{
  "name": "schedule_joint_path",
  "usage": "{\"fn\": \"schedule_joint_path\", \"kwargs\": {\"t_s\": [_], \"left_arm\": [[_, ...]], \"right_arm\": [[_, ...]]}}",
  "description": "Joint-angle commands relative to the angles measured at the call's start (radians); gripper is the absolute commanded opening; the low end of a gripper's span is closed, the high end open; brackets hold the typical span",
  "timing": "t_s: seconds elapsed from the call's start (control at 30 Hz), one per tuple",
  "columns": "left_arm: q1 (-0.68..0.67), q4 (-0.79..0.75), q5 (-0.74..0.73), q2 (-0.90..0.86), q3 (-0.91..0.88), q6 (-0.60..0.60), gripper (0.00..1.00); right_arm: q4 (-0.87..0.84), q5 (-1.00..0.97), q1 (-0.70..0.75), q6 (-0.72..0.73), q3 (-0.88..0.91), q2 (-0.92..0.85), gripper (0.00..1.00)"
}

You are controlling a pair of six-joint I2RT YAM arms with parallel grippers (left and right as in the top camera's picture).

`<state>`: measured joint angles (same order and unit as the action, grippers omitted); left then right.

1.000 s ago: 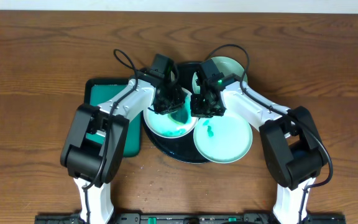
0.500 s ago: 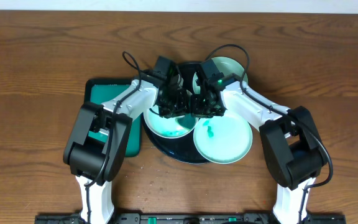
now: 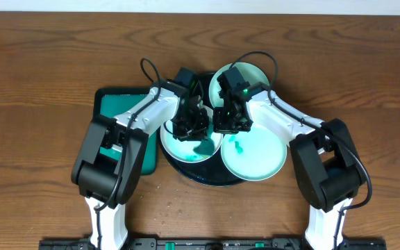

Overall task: Clean dirty plates on tray and stack at the side
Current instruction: 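Scrub the white plate with the sponge while the right gripper holds it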

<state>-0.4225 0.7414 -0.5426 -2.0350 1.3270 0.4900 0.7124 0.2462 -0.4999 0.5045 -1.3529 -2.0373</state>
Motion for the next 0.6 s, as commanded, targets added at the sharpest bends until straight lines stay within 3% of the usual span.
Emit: {"fn": "schedule_joint_path", "kwargs": {"t_s": [0.0, 0.57], "left_arm": [[0.027, 0.071, 0.293, -0.05, -0.056, 0.047, 0.07], [0.093, 0.157, 0.715, -0.039, -0.043, 0.118, 0.07]], "right_arm": [[0.003, -0.01, -0.011, -0.003, 0.012, -0.028, 0.01], [0.002, -0.01, -0.011, -0.004, 0.012, -0.028, 0.01]]}}
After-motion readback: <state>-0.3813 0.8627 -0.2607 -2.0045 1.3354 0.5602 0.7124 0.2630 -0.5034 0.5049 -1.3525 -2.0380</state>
